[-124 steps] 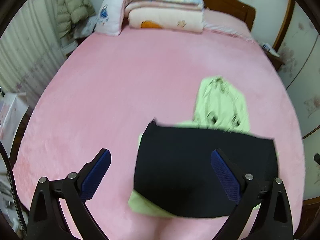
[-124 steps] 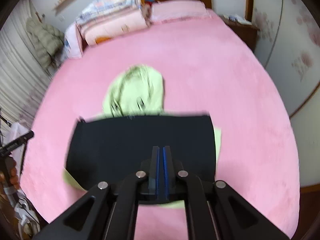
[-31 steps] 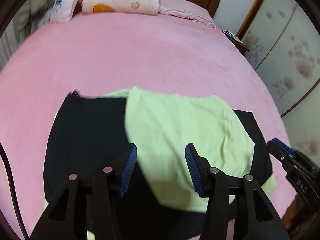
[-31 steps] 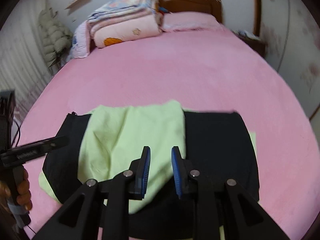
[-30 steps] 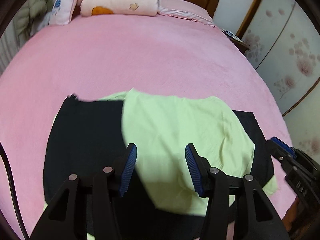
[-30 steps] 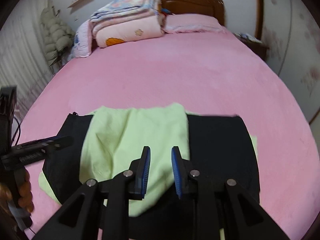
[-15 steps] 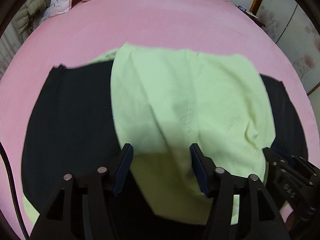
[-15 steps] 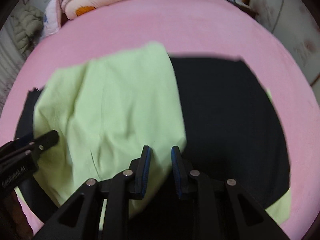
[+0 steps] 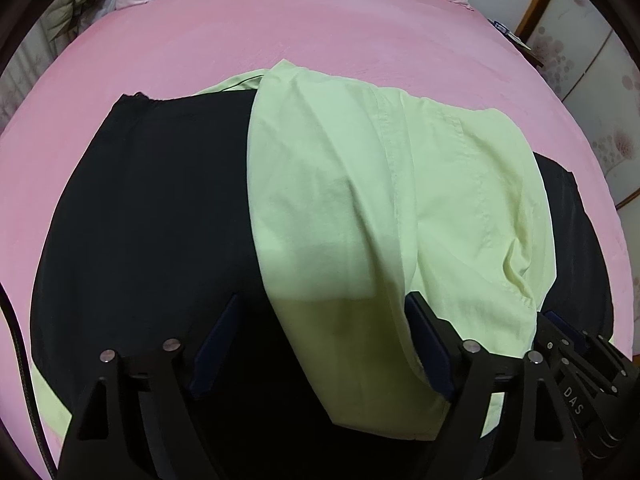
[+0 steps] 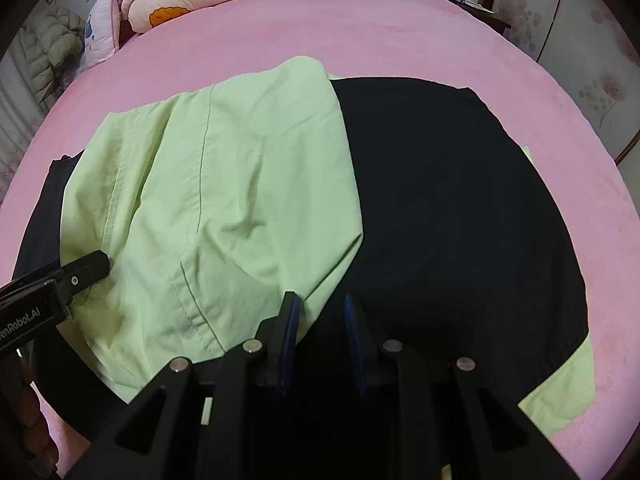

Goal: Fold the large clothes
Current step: 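Lay the green hood flat on the black bundle and open both tools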

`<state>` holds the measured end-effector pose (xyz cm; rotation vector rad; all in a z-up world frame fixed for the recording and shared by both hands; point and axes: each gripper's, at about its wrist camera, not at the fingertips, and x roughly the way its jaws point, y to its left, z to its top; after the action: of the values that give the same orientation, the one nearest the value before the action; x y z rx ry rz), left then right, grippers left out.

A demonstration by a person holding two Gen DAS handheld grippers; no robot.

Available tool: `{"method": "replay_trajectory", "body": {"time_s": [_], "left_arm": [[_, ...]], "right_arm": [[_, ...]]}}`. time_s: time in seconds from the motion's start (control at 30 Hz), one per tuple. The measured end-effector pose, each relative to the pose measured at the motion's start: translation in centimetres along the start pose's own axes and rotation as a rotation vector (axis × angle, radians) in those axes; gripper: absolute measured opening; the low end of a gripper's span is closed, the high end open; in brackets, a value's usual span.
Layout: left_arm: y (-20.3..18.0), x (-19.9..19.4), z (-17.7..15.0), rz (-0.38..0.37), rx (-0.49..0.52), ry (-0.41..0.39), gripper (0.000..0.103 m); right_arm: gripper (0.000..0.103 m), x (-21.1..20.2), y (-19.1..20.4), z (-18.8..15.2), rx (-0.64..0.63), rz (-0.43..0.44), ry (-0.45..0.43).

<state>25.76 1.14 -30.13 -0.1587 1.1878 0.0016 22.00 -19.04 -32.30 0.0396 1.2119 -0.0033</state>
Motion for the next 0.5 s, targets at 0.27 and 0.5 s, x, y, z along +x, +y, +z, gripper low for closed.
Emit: {"method": "replay_trajectory", "body": {"time_s": [0.27, 0.5], "left_arm": [[0.6, -2.2, -0.4, -0.031, -0.022, 0.014, 0.090], [0.4, -7.2, -0.6, -0.067, -0.033, -0.011, 0.091]], "right_arm": [[0.024, -2.5, -0.7, 0.3, 0.076, 0.061, -0.019], [0.024, -7.7, 0.4, -0.1, 0.053, 0.106, -0.090]]}}
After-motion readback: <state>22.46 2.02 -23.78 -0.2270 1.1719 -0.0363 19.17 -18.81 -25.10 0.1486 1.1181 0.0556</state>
